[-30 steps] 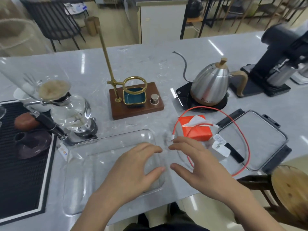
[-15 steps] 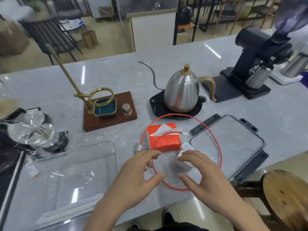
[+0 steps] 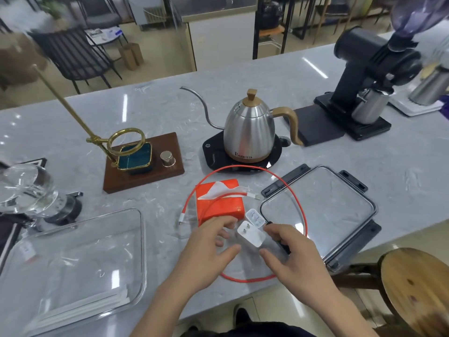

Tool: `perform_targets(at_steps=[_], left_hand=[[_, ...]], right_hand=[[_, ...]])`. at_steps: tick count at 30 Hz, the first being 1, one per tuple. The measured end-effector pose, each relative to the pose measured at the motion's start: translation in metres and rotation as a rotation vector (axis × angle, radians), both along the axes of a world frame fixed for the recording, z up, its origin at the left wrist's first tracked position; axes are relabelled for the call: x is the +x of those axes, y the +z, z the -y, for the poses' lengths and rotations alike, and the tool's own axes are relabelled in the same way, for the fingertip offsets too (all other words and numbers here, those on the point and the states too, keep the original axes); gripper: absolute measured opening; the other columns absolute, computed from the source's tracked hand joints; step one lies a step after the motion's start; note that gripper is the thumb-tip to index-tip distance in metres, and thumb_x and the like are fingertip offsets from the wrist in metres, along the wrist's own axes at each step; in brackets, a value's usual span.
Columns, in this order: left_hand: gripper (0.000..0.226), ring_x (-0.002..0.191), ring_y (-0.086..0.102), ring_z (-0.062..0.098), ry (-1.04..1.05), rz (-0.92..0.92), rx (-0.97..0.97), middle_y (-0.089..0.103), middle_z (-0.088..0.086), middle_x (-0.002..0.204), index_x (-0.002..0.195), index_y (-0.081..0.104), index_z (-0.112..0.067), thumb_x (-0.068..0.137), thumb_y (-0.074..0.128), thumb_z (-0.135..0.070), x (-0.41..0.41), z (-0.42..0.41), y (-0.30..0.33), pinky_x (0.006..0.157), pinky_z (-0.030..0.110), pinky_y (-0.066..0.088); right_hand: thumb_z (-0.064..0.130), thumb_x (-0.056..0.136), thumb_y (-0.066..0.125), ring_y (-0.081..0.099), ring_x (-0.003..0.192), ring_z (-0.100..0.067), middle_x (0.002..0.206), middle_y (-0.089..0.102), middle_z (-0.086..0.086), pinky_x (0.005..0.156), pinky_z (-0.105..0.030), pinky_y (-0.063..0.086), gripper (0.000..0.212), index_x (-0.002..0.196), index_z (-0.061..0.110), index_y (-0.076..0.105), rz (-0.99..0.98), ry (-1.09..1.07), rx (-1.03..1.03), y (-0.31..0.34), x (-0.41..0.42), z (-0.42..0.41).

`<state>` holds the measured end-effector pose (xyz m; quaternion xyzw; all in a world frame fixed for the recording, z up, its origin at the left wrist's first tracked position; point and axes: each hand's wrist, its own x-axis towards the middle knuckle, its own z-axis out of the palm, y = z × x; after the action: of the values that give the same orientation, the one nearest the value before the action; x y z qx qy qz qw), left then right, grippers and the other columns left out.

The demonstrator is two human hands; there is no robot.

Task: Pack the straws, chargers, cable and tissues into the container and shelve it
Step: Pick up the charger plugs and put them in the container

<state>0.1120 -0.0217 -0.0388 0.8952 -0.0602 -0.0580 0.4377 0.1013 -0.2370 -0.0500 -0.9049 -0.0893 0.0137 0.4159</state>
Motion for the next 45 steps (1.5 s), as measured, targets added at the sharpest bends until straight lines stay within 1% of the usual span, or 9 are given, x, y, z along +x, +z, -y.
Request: perform_targets(at_steps=[6,12,19,26,30,32,34,38,45], left_hand=[[0.045,0.099,0.062,0.002,-0.042,-0.018,-0.056,0.065,-0.021,0.108,0.112,0.063,-0.038,0.073,0.079,-0.023,0.014,0.011,-0.002,0.081,0.024,0.054],[0.045,0.098,0.064,0.005,-0.062,-0.065,-0.113,0.067,-0.017,0.105,0.107,0.062,-0.033,0.072,0.080,-0.013,0.021,0.017,-0.008,0.083,0.028,0.055],[0.041,0.094,0.066,0.007,-0.089,-0.135,-0.150,0.069,-0.009,0.098,0.100,0.056,-0.025,0.071,0.076,-0.003,0.024,0.017,-0.011,0.086,0.033,0.055],[0.038,0.094,0.067,0.011,-0.091,-0.196,-0.205,0.069,-0.004,0.098,0.097,0.058,-0.022,0.071,0.074,0.000,0.021,0.016,-0.016,0.087,0.039,0.055],[0.035,0.095,0.069,0.014,-0.073,-0.207,-0.239,0.070,-0.001,0.098,0.097,0.059,-0.020,0.072,0.076,-0.002,0.017,0.016,-0.015,0.087,0.044,0.055],[0.033,0.094,0.069,0.015,-0.067,-0.194,-0.253,0.070,-0.001,0.096,0.096,0.059,-0.019,0.073,0.077,-0.003,0.015,0.017,-0.012,0.086,0.045,0.055],[0.032,0.093,0.069,0.014,-0.057,-0.179,-0.276,0.071,-0.001,0.094,0.096,0.060,-0.018,0.074,0.077,-0.002,0.012,0.017,-0.008,0.085,0.042,0.056],[0.039,0.093,0.070,0.009,0.000,-0.142,-0.289,0.075,-0.006,0.092,0.094,0.062,-0.025,0.071,0.079,0.000,0.008,0.016,-0.001,0.084,0.022,0.053],[0.039,0.094,0.071,0.004,0.084,-0.037,-0.285,0.076,-0.011,0.091,0.094,0.066,-0.021,0.066,0.085,-0.002,0.000,0.010,0.016,0.079,0.016,0.053]], right_hand=[[0.036,0.080,0.076,0.054,0.097,0.005,0.099,0.057,0.027,0.078,-0.009,0.045,0.038,0.112,0.040,0.056,-0.036,0.007,0.029,-0.007,0.006,-0.008],[0.027,0.076,0.078,0.055,0.094,0.005,0.096,0.060,0.020,0.077,-0.011,0.045,0.035,0.105,0.031,0.059,-0.016,-0.033,0.084,-0.018,0.010,-0.015],[0.029,0.077,0.077,0.063,0.087,-0.007,0.094,0.063,0.015,0.073,-0.028,0.053,0.030,0.100,0.034,0.057,-0.023,-0.074,0.171,-0.026,0.006,-0.024],[0.023,0.079,0.079,0.060,0.092,-0.003,0.096,0.062,0.018,0.075,-0.018,0.050,0.030,0.101,0.031,0.060,-0.022,-0.044,0.211,-0.026,0.005,-0.023],[0.007,0.079,0.077,0.061,0.094,-0.006,0.099,0.063,0.013,0.074,-0.009,0.045,0.033,0.101,0.026,0.060,-0.007,0.003,0.257,-0.025,0.003,-0.021],[0.002,0.078,0.076,0.062,0.097,-0.007,0.100,0.063,0.012,0.076,-0.011,0.046,0.036,0.102,0.024,0.061,-0.013,0.011,0.291,-0.024,0.003,-0.021],[0.001,0.079,0.075,0.061,0.098,-0.010,0.101,0.063,0.011,0.078,-0.018,0.049,0.037,0.103,0.025,0.060,-0.011,0.019,0.309,-0.024,0.002,-0.020],[0.006,0.080,0.071,0.061,0.097,-0.017,0.101,0.062,0.010,0.080,-0.030,0.051,0.038,0.104,0.032,0.057,0.017,0.044,0.361,-0.016,0.002,-0.020],[0.013,0.079,0.071,0.061,0.092,-0.022,0.098,0.064,0.005,0.079,-0.043,0.052,0.031,0.104,0.028,0.060,0.033,0.092,0.422,-0.002,0.006,-0.027]])
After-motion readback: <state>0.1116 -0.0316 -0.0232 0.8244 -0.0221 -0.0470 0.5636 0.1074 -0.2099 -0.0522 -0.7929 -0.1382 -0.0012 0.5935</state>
